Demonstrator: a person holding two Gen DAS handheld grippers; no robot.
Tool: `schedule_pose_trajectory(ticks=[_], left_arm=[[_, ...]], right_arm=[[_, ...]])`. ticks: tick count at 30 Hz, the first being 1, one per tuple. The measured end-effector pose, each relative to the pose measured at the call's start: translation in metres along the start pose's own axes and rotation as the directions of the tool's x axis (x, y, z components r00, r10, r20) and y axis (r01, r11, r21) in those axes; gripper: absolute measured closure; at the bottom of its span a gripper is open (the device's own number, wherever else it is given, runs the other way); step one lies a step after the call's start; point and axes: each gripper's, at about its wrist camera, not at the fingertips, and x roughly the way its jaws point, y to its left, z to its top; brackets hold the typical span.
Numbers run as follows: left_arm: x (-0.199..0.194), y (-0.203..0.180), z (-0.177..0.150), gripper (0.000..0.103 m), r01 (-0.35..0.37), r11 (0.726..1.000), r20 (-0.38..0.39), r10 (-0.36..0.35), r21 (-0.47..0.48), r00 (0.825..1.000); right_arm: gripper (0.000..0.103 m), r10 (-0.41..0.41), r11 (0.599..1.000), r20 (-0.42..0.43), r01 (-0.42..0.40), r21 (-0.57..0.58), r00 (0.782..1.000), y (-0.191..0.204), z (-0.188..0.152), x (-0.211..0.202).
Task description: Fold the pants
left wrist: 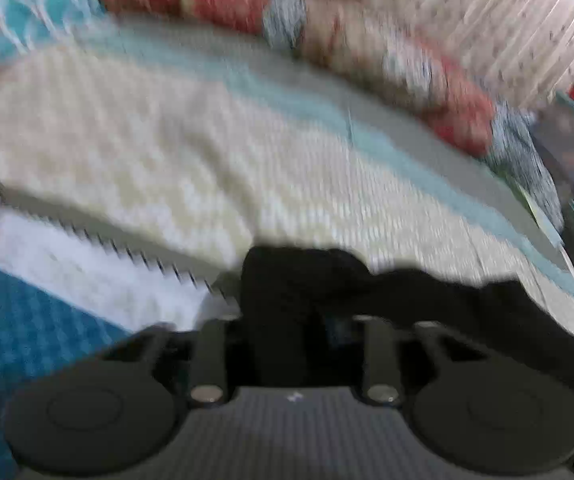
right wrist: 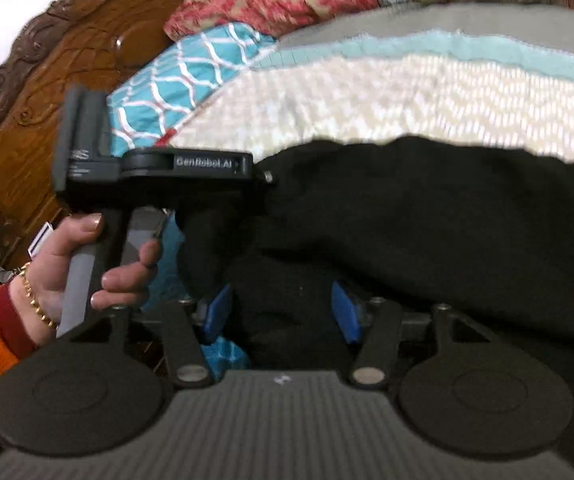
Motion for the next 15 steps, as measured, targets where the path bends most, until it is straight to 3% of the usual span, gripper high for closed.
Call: schedule_pose_trajectory(ticks=[3,5,6,8,10,12,15], left_arm=[[-0.028,0.009,-0.006,0.093,-0.022,0.995,0.158,0.037,-0.093,0.987],[-0.023,0.016,-0.018,0.093,-0.048,0.988,0.163,0.072,-0.146,0.984],[-0.015,0.017,-0.023,0.09,-0.07,0.987,0.145,0.091,-0.147,0.985],[-0.007,0.016,-0.03,0.064,-0.126,0.983,0.118,0.143,-0.136,0.983],[-0.022,0.017,-0.031,0.05,-0.139,0.979,0.118,0.157,-0.152,0.981],[-0.04,0.019,-0.029,0.05,-0.114,0.979,0.137,0.138,-0.171,0.981],[-0.072,0.023,-0.024,0.049,-0.125,0.969,0.211,0.17,-0.214,0.962]], right_arm=[[0.044,0.012,1.0,-0.01,-0.012,0.026,1.0,-0.001,0.002,0.017],[0.044,0.012,1.0,-0.02,-0.011,0.026,1.0,-0.001,0.002,0.027],[0.043,0.006,1.0,-0.026,-0.005,0.028,1.0,-0.001,0.002,0.032],[0.043,0.013,0.999,-0.028,-0.012,0.048,1.0,-0.003,0.006,0.033],[0.043,0.036,0.998,-0.01,-0.036,0.058,0.999,-0.003,0.008,0.02],[0.043,0.038,0.998,0.029,-0.039,0.041,0.999,-0.004,0.005,0.001],[0.043,0.012,0.999,0.099,-0.017,0.049,0.995,-0.016,-0.005,-0.033]])
